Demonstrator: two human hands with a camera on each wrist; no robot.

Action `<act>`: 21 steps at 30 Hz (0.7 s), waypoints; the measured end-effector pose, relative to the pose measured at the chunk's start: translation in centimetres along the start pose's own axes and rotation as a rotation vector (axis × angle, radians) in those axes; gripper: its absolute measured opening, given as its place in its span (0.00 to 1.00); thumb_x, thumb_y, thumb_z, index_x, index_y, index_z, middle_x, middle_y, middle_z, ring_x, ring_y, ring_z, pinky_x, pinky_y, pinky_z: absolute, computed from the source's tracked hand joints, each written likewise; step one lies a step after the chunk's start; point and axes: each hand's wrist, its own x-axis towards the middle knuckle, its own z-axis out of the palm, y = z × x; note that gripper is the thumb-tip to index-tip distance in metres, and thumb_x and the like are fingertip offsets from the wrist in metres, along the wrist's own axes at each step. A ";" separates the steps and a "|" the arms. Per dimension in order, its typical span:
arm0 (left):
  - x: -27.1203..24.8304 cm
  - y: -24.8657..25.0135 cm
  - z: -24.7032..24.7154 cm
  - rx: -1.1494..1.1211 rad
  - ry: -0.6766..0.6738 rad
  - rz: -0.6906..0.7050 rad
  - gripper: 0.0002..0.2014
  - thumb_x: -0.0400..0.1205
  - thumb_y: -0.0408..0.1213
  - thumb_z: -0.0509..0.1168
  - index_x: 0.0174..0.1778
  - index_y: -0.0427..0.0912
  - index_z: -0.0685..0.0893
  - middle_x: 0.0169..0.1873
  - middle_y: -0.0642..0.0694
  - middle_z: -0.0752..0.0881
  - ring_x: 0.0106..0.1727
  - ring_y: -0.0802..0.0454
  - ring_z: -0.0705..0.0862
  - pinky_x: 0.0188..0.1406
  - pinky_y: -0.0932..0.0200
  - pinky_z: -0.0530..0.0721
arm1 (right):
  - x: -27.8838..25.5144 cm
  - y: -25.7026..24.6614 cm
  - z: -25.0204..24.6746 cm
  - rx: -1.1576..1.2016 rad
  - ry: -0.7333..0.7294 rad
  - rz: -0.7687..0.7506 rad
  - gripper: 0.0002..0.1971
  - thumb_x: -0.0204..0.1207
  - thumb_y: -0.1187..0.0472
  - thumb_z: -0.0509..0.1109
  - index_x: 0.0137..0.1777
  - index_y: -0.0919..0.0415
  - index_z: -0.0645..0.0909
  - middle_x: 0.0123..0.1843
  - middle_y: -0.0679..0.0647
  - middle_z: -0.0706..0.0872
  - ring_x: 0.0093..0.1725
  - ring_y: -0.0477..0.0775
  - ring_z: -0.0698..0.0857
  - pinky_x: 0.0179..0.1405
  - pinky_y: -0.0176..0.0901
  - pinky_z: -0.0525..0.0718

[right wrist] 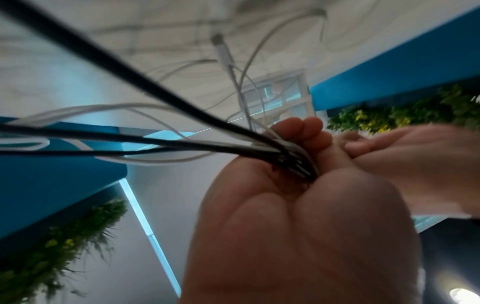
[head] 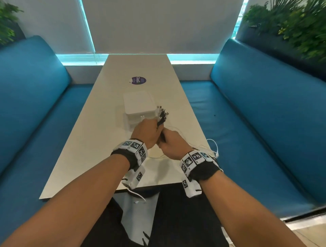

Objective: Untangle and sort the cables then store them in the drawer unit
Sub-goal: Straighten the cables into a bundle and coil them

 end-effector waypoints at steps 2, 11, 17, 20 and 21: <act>-0.1 0.5 0.2 0.028 0.000 0.013 0.12 0.89 0.43 0.56 0.45 0.43 0.79 0.34 0.40 0.83 0.40 0.35 0.85 0.37 0.52 0.78 | -0.4 0.4 0.3 0.011 0.019 -0.003 0.08 0.83 0.59 0.67 0.57 0.62 0.78 0.48 0.59 0.89 0.42 0.58 0.84 0.39 0.45 0.76; 0.3 1.3 0.5 0.065 0.046 -0.014 0.12 0.88 0.36 0.57 0.63 0.36 0.79 0.46 0.30 0.87 0.47 0.30 0.85 0.45 0.44 0.83 | -2.0 4.5 -1.2 -0.285 0.342 0.116 0.49 0.58 0.34 0.81 0.77 0.55 0.69 0.73 0.54 0.73 0.73 0.57 0.70 0.75 0.46 0.67; 0.5 1.8 1.1 -0.012 0.082 -0.020 0.12 0.88 0.37 0.57 0.60 0.35 0.80 0.44 0.32 0.88 0.44 0.31 0.85 0.43 0.43 0.84 | -3.7 7.6 -2.0 -0.326 -0.161 0.310 0.34 0.67 0.42 0.79 0.74 0.42 0.72 0.67 0.53 0.83 0.67 0.61 0.81 0.66 0.56 0.81; 0.8 2.8 0.6 -0.062 0.127 0.024 0.12 0.89 0.37 0.57 0.60 0.34 0.81 0.41 0.32 0.87 0.39 0.33 0.84 0.37 0.47 0.80 | -3.3 7.7 -1.9 -0.384 0.100 0.294 0.08 0.82 0.48 0.65 0.57 0.47 0.74 0.45 0.57 0.85 0.45 0.66 0.87 0.45 0.56 0.87; 1.0 3.3 0.3 -0.088 0.153 0.038 0.12 0.89 0.37 0.57 0.60 0.33 0.81 0.40 0.33 0.87 0.37 0.34 0.83 0.35 0.48 0.78 | -3.0 7.6 -2.5 -0.409 0.154 0.293 0.08 0.84 0.49 0.62 0.58 0.50 0.72 0.42 0.57 0.83 0.42 0.67 0.85 0.40 0.55 0.85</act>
